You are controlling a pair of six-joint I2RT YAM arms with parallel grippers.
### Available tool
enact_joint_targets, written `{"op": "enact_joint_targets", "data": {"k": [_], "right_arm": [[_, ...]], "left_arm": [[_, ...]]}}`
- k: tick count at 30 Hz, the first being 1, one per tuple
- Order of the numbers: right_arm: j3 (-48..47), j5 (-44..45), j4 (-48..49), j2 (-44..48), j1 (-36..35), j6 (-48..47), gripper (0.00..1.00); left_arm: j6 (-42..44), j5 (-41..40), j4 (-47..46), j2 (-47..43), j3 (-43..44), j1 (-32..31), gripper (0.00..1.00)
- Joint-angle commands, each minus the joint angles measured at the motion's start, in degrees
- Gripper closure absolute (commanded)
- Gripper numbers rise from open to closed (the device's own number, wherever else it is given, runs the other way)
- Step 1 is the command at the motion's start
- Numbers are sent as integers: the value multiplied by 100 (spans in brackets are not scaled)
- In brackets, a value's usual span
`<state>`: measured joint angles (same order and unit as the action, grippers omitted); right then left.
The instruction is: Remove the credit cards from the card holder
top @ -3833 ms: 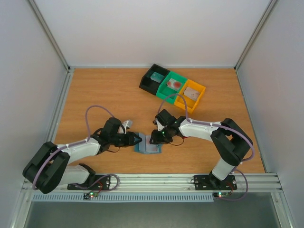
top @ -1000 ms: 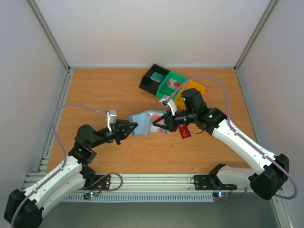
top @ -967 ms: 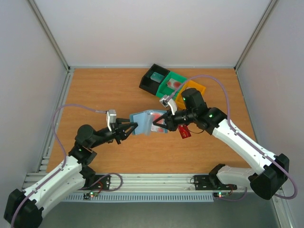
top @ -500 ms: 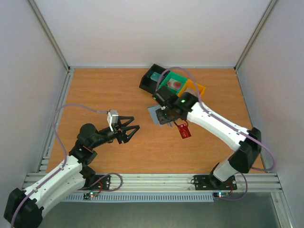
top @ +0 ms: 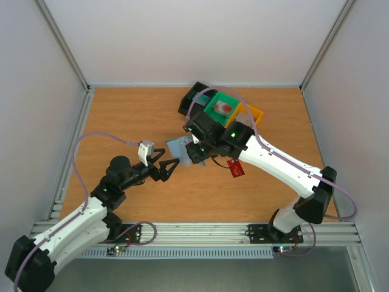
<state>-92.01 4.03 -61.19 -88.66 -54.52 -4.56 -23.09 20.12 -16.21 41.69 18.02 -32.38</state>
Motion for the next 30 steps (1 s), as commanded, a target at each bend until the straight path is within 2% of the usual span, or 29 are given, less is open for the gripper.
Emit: {"op": "enact_joint_targets", "data": {"k": [1,9,12,14,15,16,18,20,23,30], "right_arm": [[-105,-784,476,189,-120,-113,99],[39,-1202,708,332,-120,-197,99],[249,-2113,1151,436,-118,-410,99],[260,-2417,1189,463,-111,-559,99],[260,-2438,1122,480,-100,-635,99],[299,-2465,1084,549,-65,-665,99],[507,-2712,1160,778,143,-695,99],[786,-3065,1282,1010,413,-704,97],[1049,-3448,1256,1196,597,-906,91],[1546,-3611,1341,1591,812,-1356,65]], "left_arm": [[-224,253,-737,71,-42,-20,1],[-609,937,-1168,128,-80,-31,1],[-702,849,-1099,142,-103,-31,1],[-755,863,-1153,113,-106,-31,2],[-741,884,-1163,87,-94,-31,7],[-721,904,-1150,64,-82,-23,17],[-653,959,-1139,5,-87,-2,51],[-686,1060,-1190,-50,-101,33,77],[-753,1496,-1413,-41,-106,39,97],[-819,1865,-1552,-64,-97,40,100]]}}
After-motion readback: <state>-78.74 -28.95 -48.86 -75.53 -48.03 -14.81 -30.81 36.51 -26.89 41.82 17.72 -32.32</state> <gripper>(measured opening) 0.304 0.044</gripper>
